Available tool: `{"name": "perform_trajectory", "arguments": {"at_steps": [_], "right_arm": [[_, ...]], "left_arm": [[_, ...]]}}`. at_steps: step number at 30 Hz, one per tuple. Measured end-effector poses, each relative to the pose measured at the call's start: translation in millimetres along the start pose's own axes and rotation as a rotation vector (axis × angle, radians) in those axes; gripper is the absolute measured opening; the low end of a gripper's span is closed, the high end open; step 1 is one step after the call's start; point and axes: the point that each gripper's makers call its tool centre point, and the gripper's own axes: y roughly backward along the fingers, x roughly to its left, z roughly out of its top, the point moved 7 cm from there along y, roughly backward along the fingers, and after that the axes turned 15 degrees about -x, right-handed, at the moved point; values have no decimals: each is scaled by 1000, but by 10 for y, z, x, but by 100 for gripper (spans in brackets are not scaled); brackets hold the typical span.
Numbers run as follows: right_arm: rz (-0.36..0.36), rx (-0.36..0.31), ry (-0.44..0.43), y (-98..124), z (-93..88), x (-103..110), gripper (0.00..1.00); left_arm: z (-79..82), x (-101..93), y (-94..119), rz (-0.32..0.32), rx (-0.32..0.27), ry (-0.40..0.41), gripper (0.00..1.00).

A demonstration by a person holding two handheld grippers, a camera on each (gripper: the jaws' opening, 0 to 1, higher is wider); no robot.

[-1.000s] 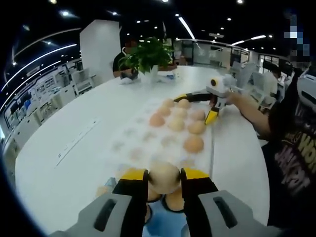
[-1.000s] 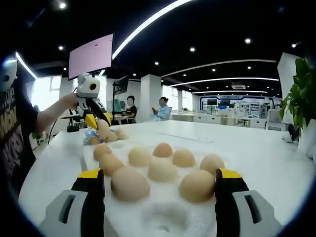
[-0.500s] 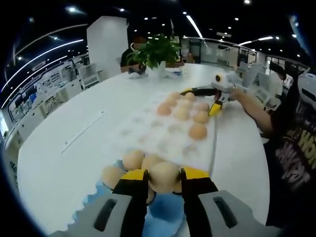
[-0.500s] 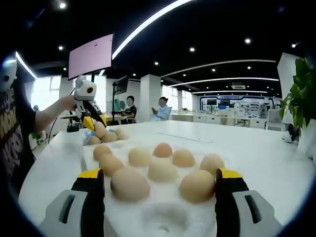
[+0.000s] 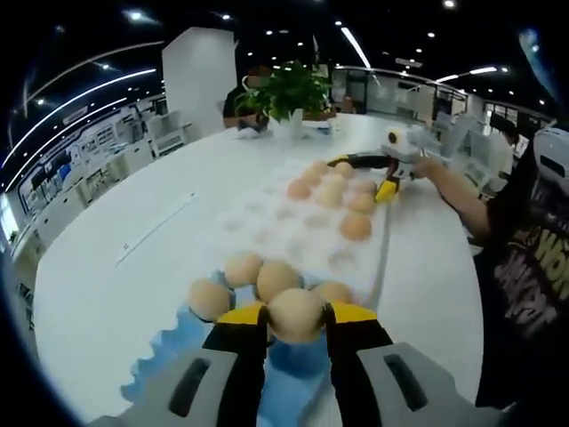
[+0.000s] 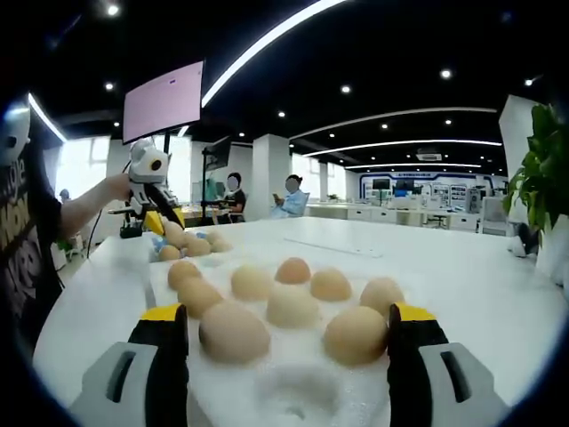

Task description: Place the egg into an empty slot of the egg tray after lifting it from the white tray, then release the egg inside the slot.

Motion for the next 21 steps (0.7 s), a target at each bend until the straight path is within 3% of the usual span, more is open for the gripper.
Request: {"name": "perform_trajectory", "arguments": {"at_steps": [18, 21], "right_arm": [[-2, -2, 0, 6, 1, -12, 97], [-2, -2, 0, 6, 1, -17, 97]], "left_arm": [[-221, -34, 85, 13, 69, 22, 25], [-212, -31, 84, 14, 55, 30, 25]]}}
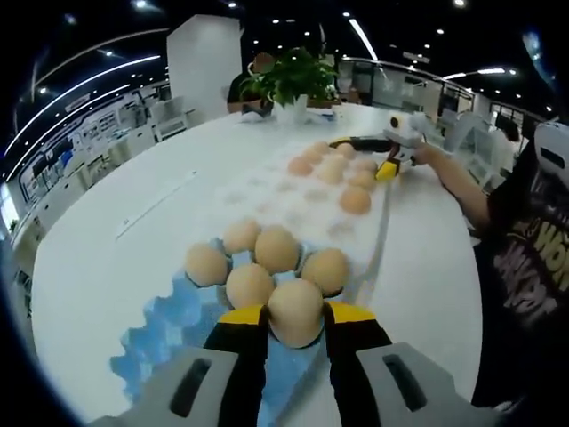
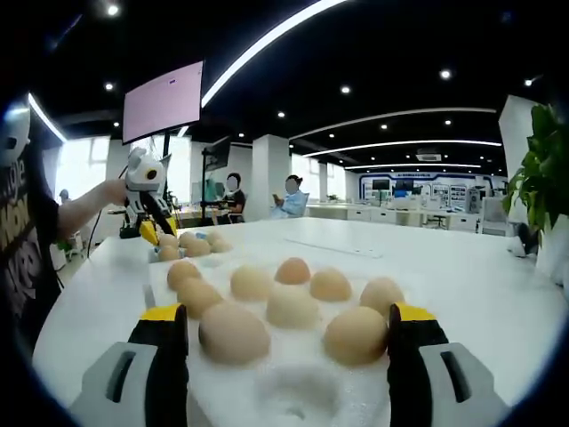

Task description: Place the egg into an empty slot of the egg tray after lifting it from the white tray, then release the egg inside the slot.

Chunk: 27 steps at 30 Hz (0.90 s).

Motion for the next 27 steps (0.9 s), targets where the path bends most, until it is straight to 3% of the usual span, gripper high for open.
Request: {"name": "perform_trajectory", "arguments": {"at_steps": [7, 10, 13, 15, 22, 27], "right_arm": [[-1, -1, 0, 4, 2, -3, 97], [-1, -1, 0, 6, 2, -6, 97], [-1, -1, 0, 6, 1, -4, 97], [-1, -1, 1, 7, 1, -5, 97], [-1, -1, 1, 9, 1, -7, 97], [-2, -2, 1, 9, 1, 0, 97]], "left_arm": [[-2, -10, -28, -2, 8, 7, 26], [-6, -18, -87, 0, 66, -18, 27], [23, -44, -139, -6, 133, -93, 28], [40, -61, -175, -8, 146, -93, 28], [48, -86, -176, -2, 160, -94, 28], [75, -112, -149, 17, 113, -116, 27]]}}
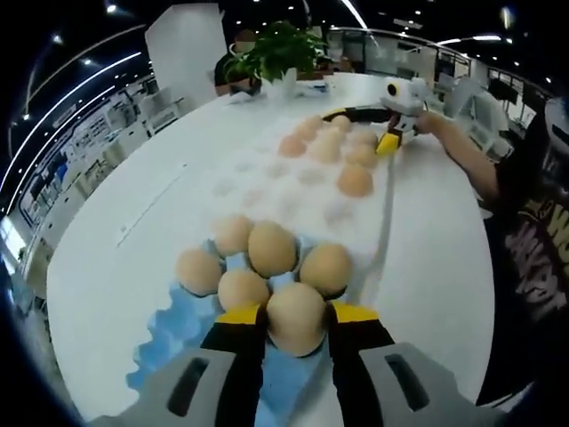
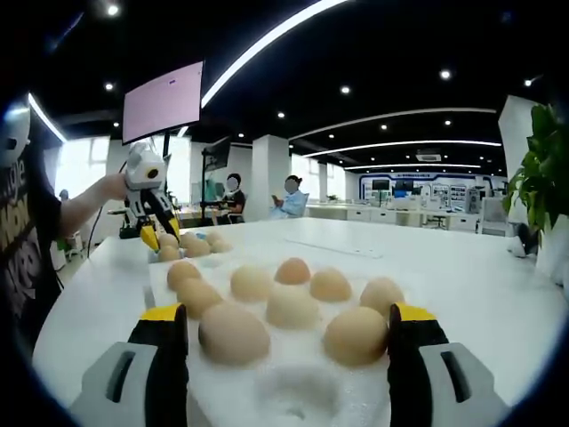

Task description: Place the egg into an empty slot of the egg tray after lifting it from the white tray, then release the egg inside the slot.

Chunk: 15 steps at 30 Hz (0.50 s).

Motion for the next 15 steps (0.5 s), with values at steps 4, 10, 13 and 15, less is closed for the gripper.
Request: {"name": "perform_trajectory", "arguments": {"at_steps": [4, 10, 13, 15], "right_arm": [[0, -1, 0, -1, 0, 0, 97], [-1, -2, 0, 3, 2, 8, 97], [0, -3, 0, 10, 2, 8, 97], [0, -4, 0, 16, 3, 9, 97]], "left_arm": [[8, -3, 3, -4, -33, 26, 27], [-95, 38, 25, 35, -126, 121, 28], [-193, -16, 36, 22, -123, 134, 28], [-159, -60, 85, 51, -191, 217, 28]]}}
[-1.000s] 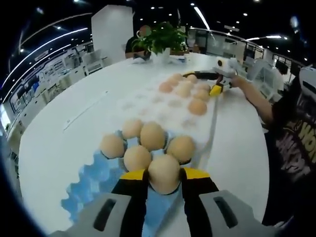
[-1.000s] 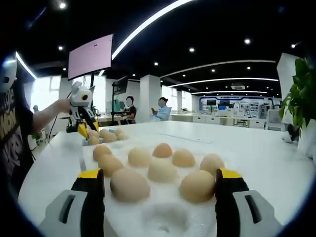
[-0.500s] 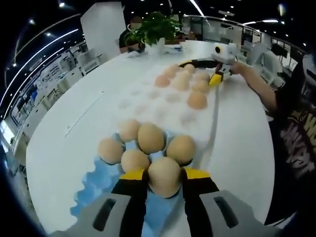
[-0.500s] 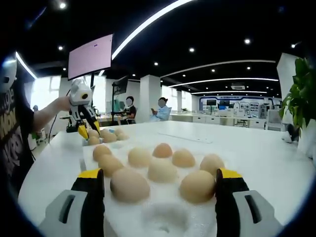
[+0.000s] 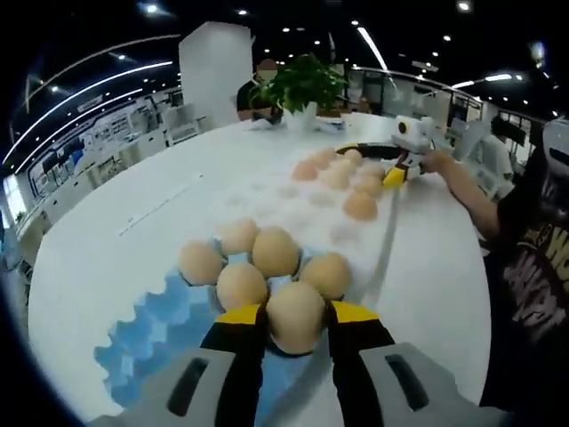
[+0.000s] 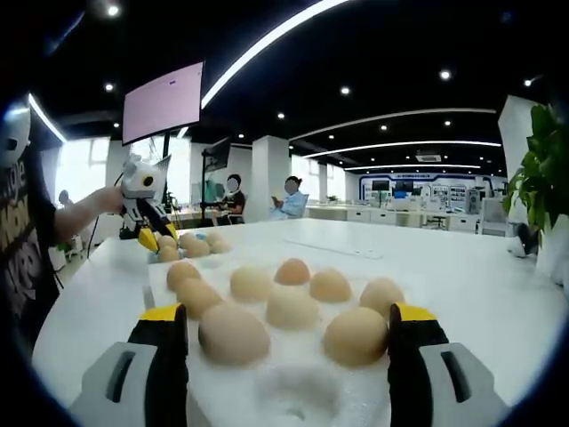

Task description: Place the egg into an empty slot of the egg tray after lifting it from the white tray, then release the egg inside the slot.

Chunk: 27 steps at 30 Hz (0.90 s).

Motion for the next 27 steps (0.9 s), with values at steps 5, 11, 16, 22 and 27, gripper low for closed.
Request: {"name": "perform_trajectory", "arguments": {"at_steps": [5, 11, 16, 22, 27], "right_arm": [[0, -2, 0, 15, 2, 2, 98], [0, -4, -1, 30, 5, 5, 98], [0, -4, -1, 34, 5, 8, 98], [0, -4, -1, 32, 3, 13, 98], [0, -4, 0, 27, 2, 16, 98]], "left_arm": [[42, -17, 19, -11, -14, -38, 28], [94, -12, 36, -10, 8, -89, 36], [100, -11, 25, -24, 20, -110, 36], [139, -26, 24, -31, 25, -137, 37], [201, -64, -8, -47, 31, -171, 38]]}}
